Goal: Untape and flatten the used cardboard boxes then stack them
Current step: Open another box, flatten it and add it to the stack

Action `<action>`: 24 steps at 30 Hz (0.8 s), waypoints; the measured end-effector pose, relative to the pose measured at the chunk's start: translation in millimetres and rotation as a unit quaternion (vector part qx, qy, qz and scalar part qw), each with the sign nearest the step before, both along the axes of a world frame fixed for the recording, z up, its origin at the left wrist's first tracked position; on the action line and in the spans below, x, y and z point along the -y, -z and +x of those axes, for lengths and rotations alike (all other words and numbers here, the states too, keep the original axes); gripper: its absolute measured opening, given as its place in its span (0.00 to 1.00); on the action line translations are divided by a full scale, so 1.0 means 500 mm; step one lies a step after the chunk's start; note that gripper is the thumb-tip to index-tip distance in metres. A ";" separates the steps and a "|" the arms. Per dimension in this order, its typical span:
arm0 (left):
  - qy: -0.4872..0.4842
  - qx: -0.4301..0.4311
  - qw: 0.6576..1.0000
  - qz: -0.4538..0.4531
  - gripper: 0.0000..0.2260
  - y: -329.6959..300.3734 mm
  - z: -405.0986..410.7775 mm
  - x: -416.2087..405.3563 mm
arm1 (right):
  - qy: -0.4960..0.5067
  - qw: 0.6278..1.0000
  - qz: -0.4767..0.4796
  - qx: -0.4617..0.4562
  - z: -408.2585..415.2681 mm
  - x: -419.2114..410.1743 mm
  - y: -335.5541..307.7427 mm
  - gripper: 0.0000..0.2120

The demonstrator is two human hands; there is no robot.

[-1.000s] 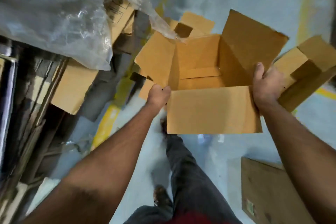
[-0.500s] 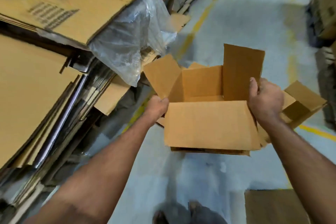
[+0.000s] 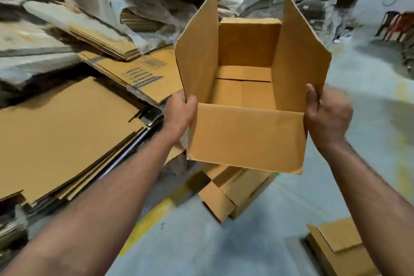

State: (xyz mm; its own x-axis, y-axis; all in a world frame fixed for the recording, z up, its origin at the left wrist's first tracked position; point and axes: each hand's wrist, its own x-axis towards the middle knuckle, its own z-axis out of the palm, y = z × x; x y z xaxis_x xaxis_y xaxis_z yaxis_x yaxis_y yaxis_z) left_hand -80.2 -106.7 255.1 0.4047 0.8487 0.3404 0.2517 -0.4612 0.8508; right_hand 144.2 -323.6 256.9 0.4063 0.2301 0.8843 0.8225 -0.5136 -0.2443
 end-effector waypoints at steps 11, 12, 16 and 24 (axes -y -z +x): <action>-0.232 0.007 0.970 0.074 0.16 -0.099 -0.408 -0.029 | -0.234 0.971 0.001 0.055 -0.237 -0.304 -0.090 0.21; -0.258 0.006 0.964 0.069 0.17 -0.097 -0.451 -0.027 | -0.259 0.964 0.002 0.055 -0.274 -0.330 -0.089 0.21; -0.350 0.010 0.935 0.058 0.15 -0.082 -0.621 0.008 | -0.370 0.928 -0.014 0.048 -0.435 -0.418 -0.080 0.21; -0.531 -0.038 0.846 -0.010 0.14 -0.024 -0.914 0.103 | -0.551 0.832 -0.062 0.028 -0.754 -0.518 -0.032 0.19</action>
